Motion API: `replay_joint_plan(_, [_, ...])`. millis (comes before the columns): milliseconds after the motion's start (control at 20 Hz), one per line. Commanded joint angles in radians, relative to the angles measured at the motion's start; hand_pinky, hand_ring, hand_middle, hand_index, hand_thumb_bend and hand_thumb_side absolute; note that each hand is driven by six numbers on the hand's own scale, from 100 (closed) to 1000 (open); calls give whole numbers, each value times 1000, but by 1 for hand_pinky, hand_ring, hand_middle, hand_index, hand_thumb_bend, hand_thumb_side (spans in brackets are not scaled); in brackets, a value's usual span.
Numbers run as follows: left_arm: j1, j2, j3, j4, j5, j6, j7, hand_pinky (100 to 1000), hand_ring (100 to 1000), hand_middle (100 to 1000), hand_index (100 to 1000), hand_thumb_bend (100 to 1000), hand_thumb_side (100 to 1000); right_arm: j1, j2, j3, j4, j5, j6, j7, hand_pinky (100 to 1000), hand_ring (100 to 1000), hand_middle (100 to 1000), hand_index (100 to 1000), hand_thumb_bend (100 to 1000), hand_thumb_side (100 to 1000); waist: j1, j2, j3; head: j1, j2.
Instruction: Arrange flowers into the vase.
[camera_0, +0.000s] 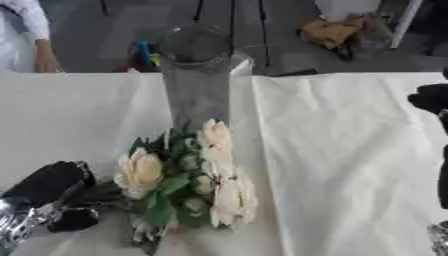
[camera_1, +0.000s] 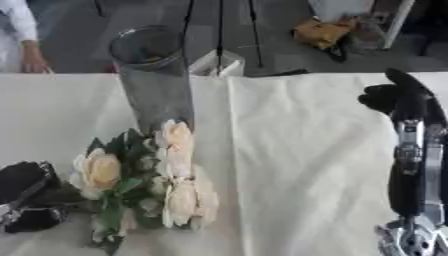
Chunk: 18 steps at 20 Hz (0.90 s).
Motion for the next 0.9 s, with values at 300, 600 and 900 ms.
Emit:
replay_joint_plan(300, [0, 53, 35, -91, -88, -11, 36, 100, 100, 100, 100, 138, 522, -5, -12, -8, -18, -4, 6, 0, 713, 647, 617, 839, 100, 1000, -3, -7, 1, -7, -8])
replay_joint_plan(600, [18, 89, 88, -212, -73, 16, 53, 100, 100, 100, 100, 112, 530, -3, -16, -9, -18, -4, 7, -1, 713, 647, 616, 839, 100, 1000, 1, -9, 6, -19, -4])
replay_joint_plan(900, [26, 105, 136, -320, -17, 69, 36, 100, 100, 100, 100, 110, 526, -2, -17, -11, -18, -2, 9, -2, 714, 647, 616, 839, 100, 1000, 3, -8, 8, -24, -1])
